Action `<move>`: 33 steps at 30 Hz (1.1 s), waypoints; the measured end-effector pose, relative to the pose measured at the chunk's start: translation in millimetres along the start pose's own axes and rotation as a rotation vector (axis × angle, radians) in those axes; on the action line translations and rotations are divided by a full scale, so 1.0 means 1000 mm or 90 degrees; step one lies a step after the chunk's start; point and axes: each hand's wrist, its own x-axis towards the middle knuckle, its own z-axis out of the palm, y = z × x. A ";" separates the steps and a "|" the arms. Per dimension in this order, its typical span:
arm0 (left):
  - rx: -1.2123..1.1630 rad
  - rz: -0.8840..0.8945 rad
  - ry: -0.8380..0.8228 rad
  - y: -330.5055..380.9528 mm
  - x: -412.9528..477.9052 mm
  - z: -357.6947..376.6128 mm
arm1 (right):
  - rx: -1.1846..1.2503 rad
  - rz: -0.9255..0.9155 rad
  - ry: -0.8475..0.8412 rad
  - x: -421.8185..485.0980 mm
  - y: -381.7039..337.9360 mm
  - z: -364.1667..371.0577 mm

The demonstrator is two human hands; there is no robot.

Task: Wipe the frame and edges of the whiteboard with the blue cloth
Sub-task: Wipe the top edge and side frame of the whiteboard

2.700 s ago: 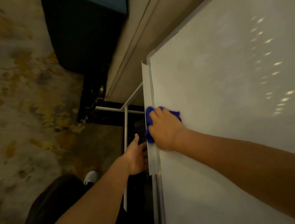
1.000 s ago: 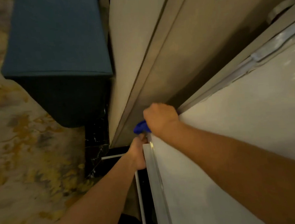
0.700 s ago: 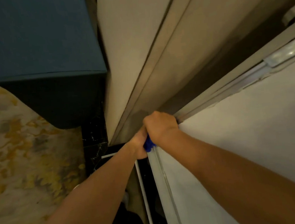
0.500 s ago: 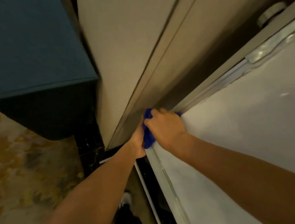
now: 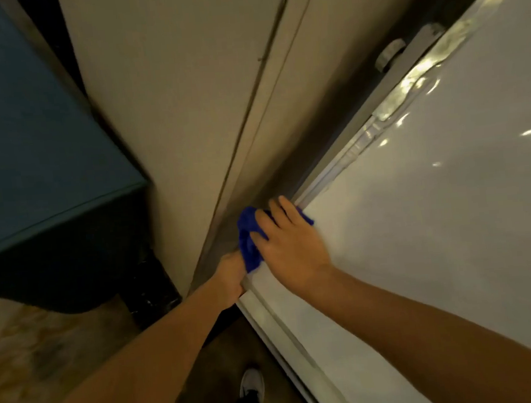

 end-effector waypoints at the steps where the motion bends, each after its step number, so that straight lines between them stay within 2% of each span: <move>1: -0.006 -0.021 -0.012 0.003 -0.004 0.000 | 0.001 0.022 0.032 -0.006 0.015 -0.009; 4: 0.147 -0.089 -0.001 0.014 -0.011 -0.001 | 0.029 0.163 0.158 -0.022 0.057 -0.032; 6: 0.276 -0.067 0.022 0.021 -0.014 0.002 | 0.045 0.236 0.181 -0.023 0.056 -0.036; 7: 0.313 -0.033 0.019 0.023 -0.015 0.003 | 0.049 0.224 0.158 -0.021 0.044 -0.035; 9: 0.323 0.050 -0.045 0.024 -0.018 0.001 | 0.068 0.125 0.071 -0.018 0.009 -0.022; 11: 0.304 0.086 -0.101 0.019 -0.018 -0.001 | 0.088 0.069 -0.002 -0.020 -0.012 -0.012; 12: 0.310 0.088 -0.098 0.019 -0.018 -0.001 | 0.084 0.067 0.002 -0.020 -0.008 -0.014; 15: 0.397 0.032 -0.003 0.029 -0.021 0.002 | 0.028 0.126 0.126 -0.019 0.043 -0.028; 18: 0.437 -0.003 0.008 0.041 -0.025 0.008 | 0.048 0.247 0.266 -0.026 0.073 -0.035; 20: 0.482 0.045 -0.016 0.045 -0.025 0.015 | 0.061 0.238 0.233 -0.024 0.048 -0.027; 23: 0.448 0.118 -0.088 0.052 -0.025 0.022 | 0.094 0.122 0.056 -0.019 -0.002 -0.008; 24: 0.444 0.112 -0.099 0.054 -0.024 0.024 | 0.086 0.111 0.049 -0.019 0.002 -0.009; 26: 0.492 0.092 -0.090 0.057 -0.023 0.026 | 0.051 0.120 0.136 -0.019 0.036 -0.018; 28: 0.562 0.078 -0.038 0.061 -0.024 0.034 | 0.058 0.205 0.262 -0.027 0.079 -0.028; 30: 0.486 0.082 -0.024 0.070 -0.034 0.051 | 0.079 0.268 0.346 -0.035 0.096 -0.032; 33: 0.300 0.229 -0.114 0.083 -0.049 0.085 | 0.080 0.225 0.327 -0.033 0.073 -0.026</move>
